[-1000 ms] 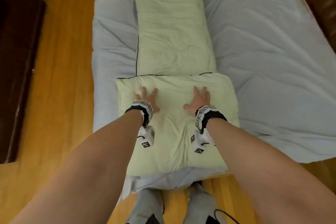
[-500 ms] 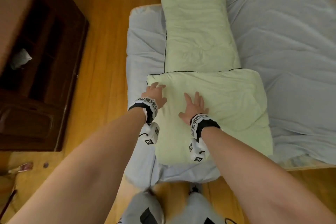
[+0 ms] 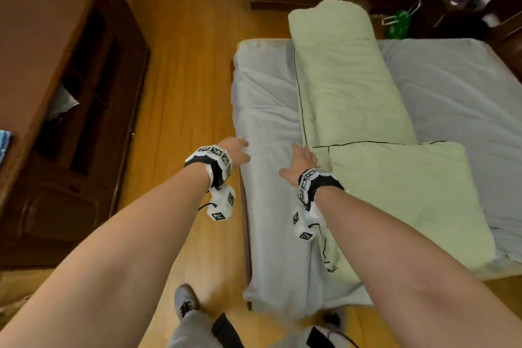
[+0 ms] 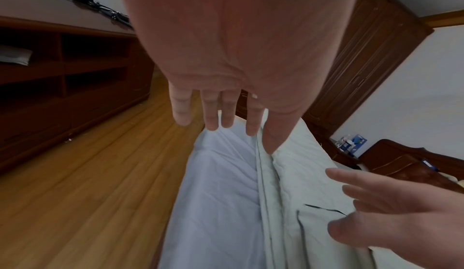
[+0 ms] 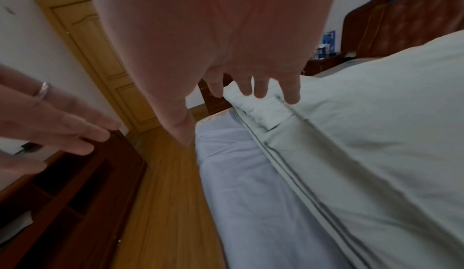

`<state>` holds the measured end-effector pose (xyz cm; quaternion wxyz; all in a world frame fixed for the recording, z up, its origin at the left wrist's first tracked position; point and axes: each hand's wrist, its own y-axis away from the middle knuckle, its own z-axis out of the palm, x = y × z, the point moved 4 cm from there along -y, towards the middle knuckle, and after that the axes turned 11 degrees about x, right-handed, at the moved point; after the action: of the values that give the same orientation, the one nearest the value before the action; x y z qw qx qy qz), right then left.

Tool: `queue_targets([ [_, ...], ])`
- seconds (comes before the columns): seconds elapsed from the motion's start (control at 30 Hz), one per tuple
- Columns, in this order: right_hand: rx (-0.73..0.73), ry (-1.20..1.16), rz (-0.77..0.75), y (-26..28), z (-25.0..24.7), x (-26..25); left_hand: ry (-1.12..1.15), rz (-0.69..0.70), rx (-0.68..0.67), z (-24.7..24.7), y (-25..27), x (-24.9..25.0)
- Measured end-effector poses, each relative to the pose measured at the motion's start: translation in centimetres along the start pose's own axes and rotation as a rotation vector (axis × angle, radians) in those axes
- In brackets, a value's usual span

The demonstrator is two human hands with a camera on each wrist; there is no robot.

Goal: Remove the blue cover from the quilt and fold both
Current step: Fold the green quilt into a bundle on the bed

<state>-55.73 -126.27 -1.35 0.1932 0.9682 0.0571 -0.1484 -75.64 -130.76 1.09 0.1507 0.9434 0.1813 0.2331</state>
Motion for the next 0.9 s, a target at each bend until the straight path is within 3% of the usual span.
queue_targets([
  [0.23, -0.032, -0.092, -0.06, -0.6, 1.8, -20.7, 0.03, -0.045, 0.068, -13.1, -0.2, -17.0],
  [0.37, -0.06, -0.148, -0.096, -4.2, 3.3, -27.9, 0.047, -0.096, 0.096, -17.2, -4.3, -21.8],
  [0.53, -0.161, -0.159, 0.028, -11.9, 5.6, -30.6, 0.044, -0.046, 0.029, -19.9, -13.4, -23.6],
  [0.63, -0.182, -0.165, 0.07, -19.2, 5.5, -32.5, -0.014, -0.007, -0.017, -22.8, -21.9, -23.9],
  [0.77, -0.158, -0.238, 0.124, -30.2, 2.3, -35.2, -0.026, -0.01, -0.023, -27.5, -34.8, -21.7],
  [0.9, -0.069, -0.295, 0.174, -39.9, -3.1, -36.4, -0.03, 0.118, -0.047, -31.3, -45.8, -16.6],
])
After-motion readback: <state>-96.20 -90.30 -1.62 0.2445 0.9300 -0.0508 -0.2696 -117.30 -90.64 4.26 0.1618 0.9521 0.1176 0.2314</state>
